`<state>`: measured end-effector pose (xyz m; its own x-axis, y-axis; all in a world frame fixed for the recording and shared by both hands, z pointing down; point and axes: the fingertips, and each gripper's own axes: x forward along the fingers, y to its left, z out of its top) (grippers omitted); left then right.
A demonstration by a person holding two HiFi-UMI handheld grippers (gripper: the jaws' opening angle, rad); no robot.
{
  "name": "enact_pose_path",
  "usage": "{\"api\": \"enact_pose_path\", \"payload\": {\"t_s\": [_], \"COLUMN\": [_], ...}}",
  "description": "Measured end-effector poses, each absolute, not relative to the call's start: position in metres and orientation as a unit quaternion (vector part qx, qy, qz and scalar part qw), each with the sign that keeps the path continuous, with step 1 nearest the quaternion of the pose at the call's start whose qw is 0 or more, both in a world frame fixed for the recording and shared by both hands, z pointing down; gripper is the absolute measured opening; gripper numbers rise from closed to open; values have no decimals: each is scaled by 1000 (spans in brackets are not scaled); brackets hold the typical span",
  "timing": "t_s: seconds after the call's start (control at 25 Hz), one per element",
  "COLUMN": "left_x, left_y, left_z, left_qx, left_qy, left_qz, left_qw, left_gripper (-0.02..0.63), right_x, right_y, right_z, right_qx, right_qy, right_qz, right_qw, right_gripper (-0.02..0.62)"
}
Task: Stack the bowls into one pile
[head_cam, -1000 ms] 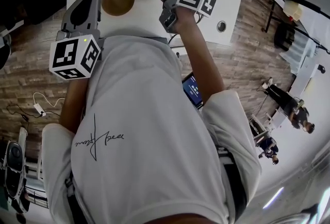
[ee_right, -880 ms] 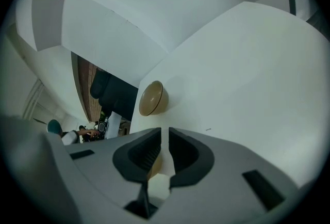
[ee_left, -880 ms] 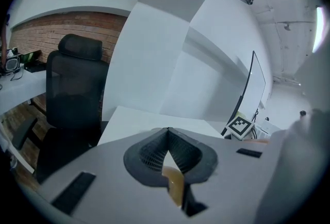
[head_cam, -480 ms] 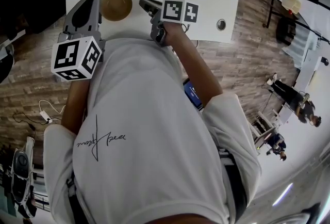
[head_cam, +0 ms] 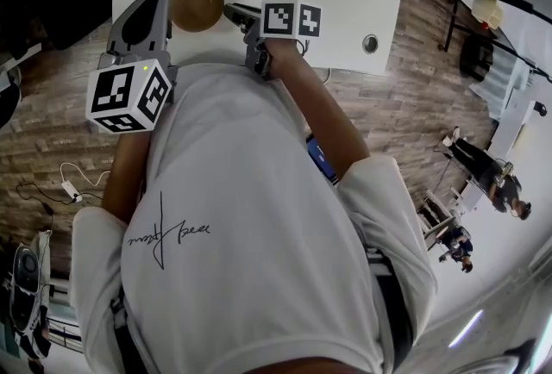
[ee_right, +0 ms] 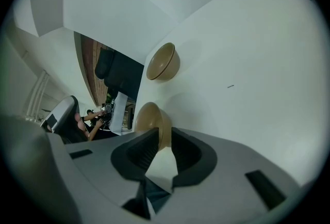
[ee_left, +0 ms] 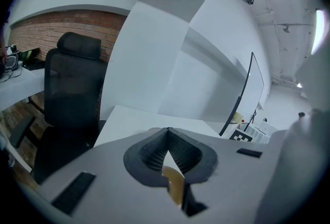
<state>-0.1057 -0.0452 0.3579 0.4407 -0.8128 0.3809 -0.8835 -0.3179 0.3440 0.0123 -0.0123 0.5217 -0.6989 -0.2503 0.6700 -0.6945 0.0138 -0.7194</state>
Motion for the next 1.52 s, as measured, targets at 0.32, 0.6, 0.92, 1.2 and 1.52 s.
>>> {"api": "enact_pose_path", "payload": {"t_s": [0.32,0.6,0.92,1.2,1.52], "left_x": [-110,-112,-112,-111,-112], "left_y": [-43,-39,-36,-33,-31], "left_z": [358,358,360,362,363], "left_qx": [803,801,798,796,795], "left_qy": [-532,-536,-538,-539,-540], "left_qz": [67,65,66,68,67], "left_qw": [258,259,262,266,269], "left_gripper": [3,3,3,3,3], "right_x": [3,-2,-2,-2,-1], "right_y": [-12,-11,-9,-10,-11], "right_z": [528,528,533,532,531], "right_qx": [332,325,328,327,324], "right_qy": [-680,-678,-670,-662,-652], "right_qz": [627,633,639,652,667], "right_qw": [185,185,187,174,159], "right_gripper": [81,79,48,31,26]}}
